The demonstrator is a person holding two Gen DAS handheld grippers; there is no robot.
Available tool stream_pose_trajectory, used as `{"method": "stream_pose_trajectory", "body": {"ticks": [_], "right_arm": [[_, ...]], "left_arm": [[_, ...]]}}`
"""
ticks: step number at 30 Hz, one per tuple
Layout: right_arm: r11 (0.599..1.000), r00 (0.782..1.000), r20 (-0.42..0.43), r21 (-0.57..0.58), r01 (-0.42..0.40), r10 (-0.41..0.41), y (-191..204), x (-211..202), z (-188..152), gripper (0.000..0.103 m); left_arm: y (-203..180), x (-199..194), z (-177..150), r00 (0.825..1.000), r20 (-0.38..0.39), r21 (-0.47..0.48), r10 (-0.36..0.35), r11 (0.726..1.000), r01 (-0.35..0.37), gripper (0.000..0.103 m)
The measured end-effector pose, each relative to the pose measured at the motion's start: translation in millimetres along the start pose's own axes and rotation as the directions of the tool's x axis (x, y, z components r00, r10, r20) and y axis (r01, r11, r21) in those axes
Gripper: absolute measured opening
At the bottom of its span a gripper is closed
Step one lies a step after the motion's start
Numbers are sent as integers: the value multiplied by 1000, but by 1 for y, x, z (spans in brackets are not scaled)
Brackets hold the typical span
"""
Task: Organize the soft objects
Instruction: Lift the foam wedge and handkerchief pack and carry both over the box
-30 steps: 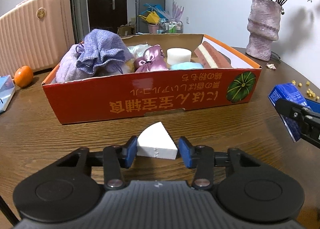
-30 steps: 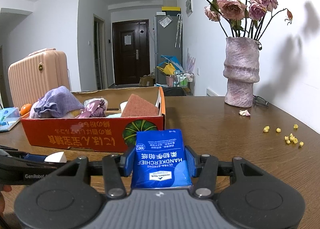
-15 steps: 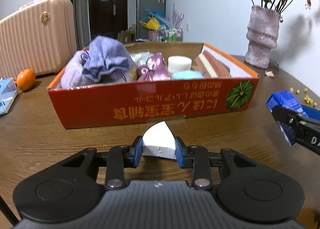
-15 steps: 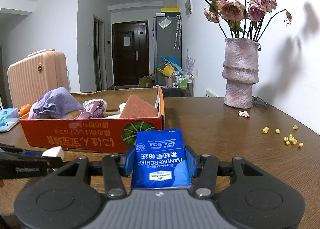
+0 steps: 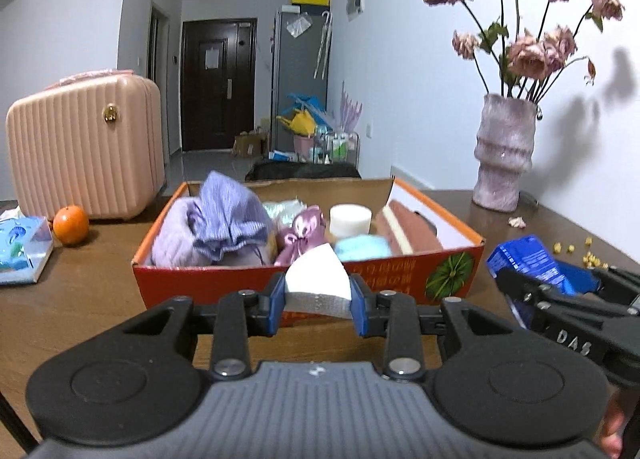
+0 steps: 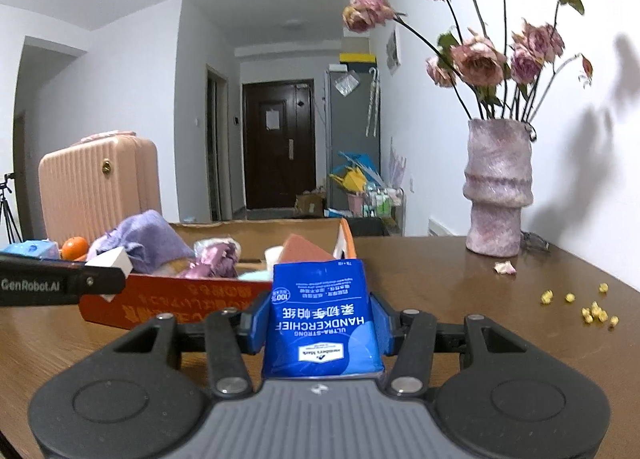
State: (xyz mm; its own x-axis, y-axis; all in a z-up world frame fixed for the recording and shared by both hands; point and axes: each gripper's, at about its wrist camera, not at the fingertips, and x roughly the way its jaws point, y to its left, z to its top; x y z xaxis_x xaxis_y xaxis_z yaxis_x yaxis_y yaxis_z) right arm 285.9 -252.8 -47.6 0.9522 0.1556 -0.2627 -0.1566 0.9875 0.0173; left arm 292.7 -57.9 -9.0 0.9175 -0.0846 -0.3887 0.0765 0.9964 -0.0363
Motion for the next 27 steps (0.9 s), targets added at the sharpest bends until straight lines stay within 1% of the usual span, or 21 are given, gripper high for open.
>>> {"method": "stream_pose_trajectory", "body": {"ticks": [6,10,20,27], "right_arm": [[1000,999,51,13,1,-2,9,0,4,50],[999,997,72,34,8,-10,14,5,7,50],[999,995,104,50,3,-8,31,34,15,50],[999,993,115,49,-13,7,40,59,22,50]], "left_arm": [[0,-3,5,1000,28,18,14,1000,-14,34],[2,-1,11,999,44,5,20,1000,-21,34],[8,13,31,995,88,-40,38,999,-34,34],[14,32,43,994,100,-59,49,997,-43,34]]}}
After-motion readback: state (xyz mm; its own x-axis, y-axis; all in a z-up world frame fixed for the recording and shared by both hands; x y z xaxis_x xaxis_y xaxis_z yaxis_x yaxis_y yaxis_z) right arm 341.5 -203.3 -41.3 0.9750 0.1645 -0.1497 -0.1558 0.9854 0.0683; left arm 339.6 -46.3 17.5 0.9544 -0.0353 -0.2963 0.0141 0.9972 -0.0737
